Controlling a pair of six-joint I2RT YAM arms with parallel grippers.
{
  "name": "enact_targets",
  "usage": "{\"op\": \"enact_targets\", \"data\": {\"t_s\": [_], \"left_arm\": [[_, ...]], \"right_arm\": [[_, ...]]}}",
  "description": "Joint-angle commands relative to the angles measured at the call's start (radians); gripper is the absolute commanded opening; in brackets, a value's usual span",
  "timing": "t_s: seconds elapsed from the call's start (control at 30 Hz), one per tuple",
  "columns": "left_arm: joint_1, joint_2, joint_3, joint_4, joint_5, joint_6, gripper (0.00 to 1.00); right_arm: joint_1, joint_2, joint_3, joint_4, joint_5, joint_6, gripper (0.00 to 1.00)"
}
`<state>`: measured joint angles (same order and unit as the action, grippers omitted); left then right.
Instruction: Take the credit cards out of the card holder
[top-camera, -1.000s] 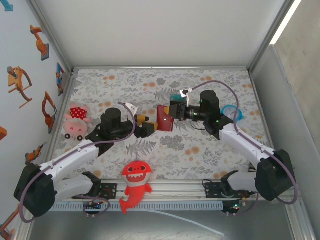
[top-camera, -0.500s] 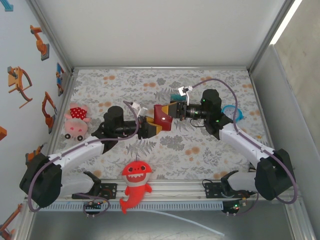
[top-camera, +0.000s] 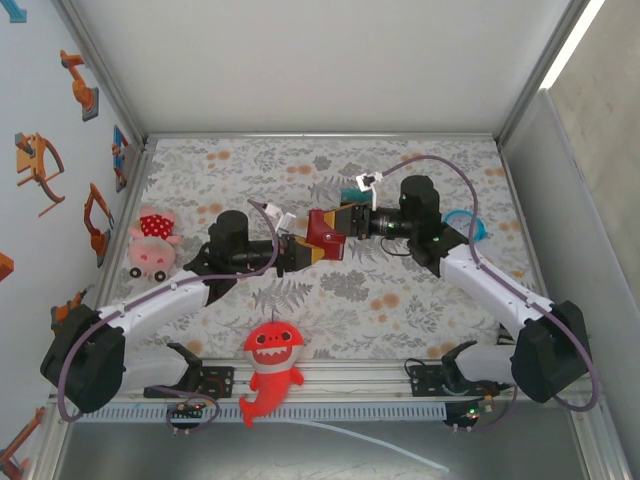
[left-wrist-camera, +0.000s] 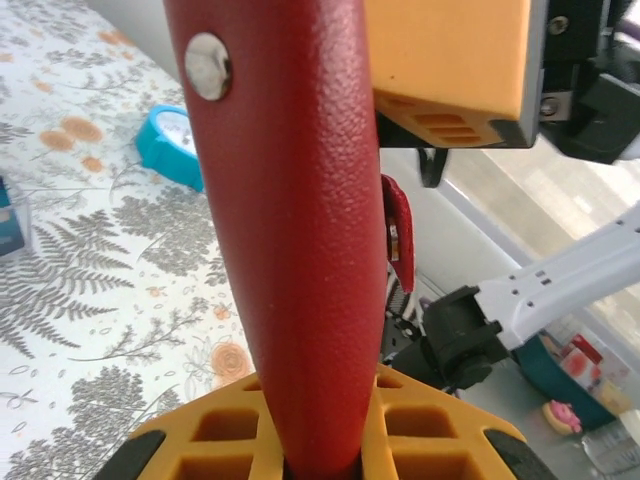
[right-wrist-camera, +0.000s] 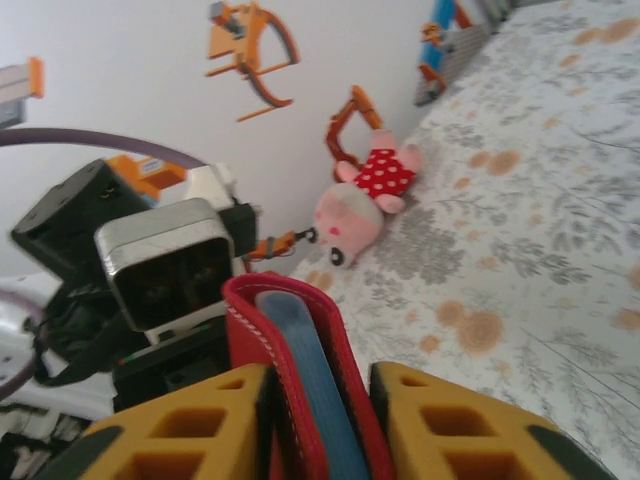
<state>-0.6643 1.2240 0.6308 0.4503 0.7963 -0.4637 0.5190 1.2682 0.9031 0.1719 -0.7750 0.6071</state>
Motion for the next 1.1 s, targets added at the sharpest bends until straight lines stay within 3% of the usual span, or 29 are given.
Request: {"op": "enact_targets", "data": {"t_s": [0.0,0.1,0.33,0.6,1.07], "left_arm": [[0.004,0.003,0.053,-0.116,-0.114,0.092,0.00],[0.001,0.006,0.061,-0.178,-0.234,0.112,0.00],[-0.001,0.013,0.049,-0.170,-0.422,0.116,0.00],[-0.001,0.074,0.055,-0.102,-0.433,0.089,0.00],[-0.003,0.093,0.054,-0.087,-0.431,0.075,0.00]], "right_arm": [[-0.011,-0.038,0.034,-0.206,0.261,-0.069,0.41],[-0.010,-0.058,0.022,-0.251,0.376,-0.053,0.50],[0.057,-0.069,0.036,-0.374,0.598,-0.027,0.50],[0.181,-0.001,0.119,-0.455,0.728,-0.007,0.49],[0.274,0.217,0.286,-0.447,0.696,-0.001,0.48]]}}
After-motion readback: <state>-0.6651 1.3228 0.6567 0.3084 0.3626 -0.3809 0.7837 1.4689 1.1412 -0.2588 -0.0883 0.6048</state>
